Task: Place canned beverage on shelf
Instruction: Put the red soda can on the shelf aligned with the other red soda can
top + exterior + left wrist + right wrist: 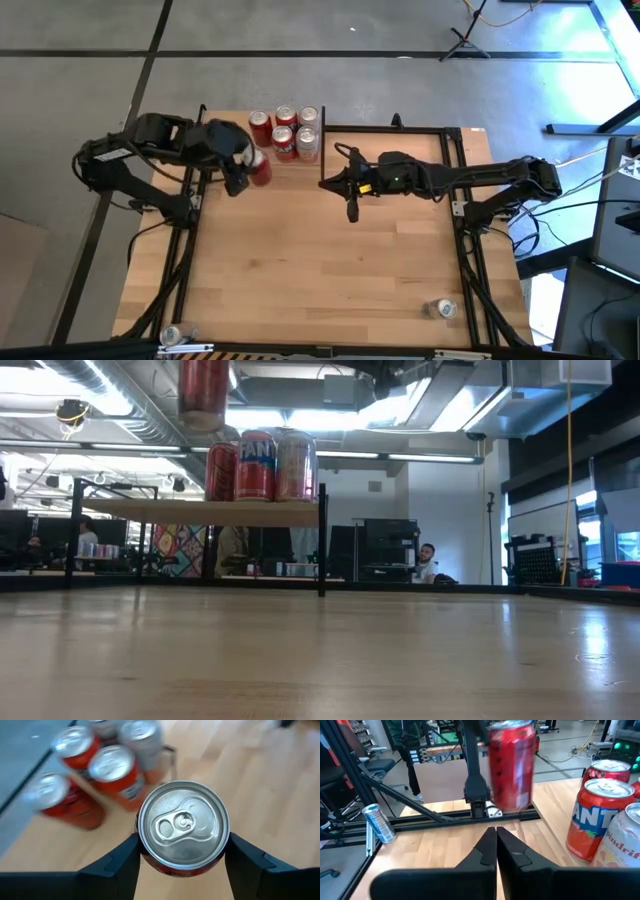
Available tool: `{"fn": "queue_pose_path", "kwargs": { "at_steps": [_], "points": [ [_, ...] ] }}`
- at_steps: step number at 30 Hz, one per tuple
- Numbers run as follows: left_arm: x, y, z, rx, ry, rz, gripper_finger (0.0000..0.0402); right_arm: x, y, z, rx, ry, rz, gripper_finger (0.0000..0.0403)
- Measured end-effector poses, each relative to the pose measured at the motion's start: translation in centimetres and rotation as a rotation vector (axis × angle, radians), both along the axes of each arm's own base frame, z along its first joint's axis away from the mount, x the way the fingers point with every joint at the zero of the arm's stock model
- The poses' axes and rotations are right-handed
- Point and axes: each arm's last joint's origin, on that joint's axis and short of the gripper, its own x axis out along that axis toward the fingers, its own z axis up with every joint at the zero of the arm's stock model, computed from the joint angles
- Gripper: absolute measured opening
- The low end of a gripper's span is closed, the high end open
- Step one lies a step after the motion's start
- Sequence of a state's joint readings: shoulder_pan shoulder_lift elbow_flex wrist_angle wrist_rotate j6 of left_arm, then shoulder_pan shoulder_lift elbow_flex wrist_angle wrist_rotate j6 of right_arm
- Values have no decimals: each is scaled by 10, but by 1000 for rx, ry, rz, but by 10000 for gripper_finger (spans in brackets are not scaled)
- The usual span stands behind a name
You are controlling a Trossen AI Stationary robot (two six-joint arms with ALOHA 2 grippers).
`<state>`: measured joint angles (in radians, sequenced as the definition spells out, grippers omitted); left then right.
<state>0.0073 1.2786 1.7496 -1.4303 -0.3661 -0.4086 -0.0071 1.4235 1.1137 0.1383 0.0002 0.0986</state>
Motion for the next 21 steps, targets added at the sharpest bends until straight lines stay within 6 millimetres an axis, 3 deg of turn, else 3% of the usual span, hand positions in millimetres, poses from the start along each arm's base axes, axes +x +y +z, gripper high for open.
{"fn": "queue_pose_path", "kwargs": {
  "at_steps": [7,15,21],
  "points": [
    [-13,32,-1,86,56,25,211,0,-1,-1,-7,10,-39,1],
    [-6,75,-37,47,106,-31,209,0,-1,-1,24,8,-50,1],
    [-5,97,-60,37,82,-50,207,0,-1,-1,49,8,-55,1]
  ]
}}
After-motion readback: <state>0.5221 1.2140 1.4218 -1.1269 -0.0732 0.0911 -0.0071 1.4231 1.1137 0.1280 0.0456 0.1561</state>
